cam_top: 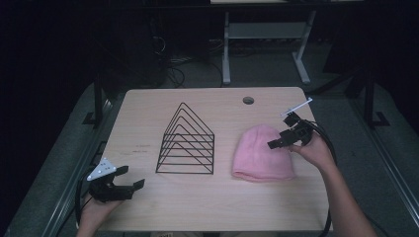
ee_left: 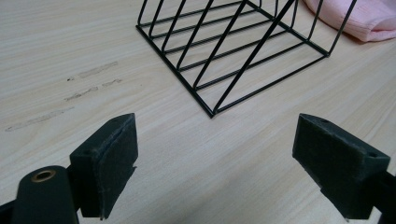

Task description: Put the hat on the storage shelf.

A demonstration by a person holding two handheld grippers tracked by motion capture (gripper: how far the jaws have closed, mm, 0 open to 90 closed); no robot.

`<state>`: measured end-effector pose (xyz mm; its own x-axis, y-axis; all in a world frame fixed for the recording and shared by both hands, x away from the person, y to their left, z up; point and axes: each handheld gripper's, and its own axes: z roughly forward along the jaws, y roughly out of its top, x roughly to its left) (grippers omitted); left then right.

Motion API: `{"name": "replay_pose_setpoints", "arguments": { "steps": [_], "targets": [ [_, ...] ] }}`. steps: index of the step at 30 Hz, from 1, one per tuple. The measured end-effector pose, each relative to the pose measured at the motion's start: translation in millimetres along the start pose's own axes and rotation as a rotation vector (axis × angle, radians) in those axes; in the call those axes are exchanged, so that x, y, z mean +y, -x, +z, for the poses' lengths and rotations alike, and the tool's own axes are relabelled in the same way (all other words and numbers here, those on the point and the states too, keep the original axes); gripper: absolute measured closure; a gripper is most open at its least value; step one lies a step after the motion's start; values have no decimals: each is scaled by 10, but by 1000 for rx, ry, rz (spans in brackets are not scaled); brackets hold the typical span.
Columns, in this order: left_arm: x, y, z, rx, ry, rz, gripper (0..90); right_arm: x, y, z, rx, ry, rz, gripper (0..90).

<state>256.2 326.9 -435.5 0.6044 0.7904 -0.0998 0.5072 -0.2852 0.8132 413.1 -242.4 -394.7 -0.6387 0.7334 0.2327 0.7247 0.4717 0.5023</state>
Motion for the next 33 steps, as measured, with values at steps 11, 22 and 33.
{"name": "replay_pose_setpoints", "arguments": {
  "steps": [11,22,33],
  "targets": [
    [-3,9,18,1,-13,13,142,148,180,66,-1,-32,38,205],
    [-18,-18,10,5,-12,-3,142,302,409,201,-14,-65,70,214],
    [-23,-34,13,13,-24,0,142,297,556,372,-25,-80,114,227]
  ]
}}
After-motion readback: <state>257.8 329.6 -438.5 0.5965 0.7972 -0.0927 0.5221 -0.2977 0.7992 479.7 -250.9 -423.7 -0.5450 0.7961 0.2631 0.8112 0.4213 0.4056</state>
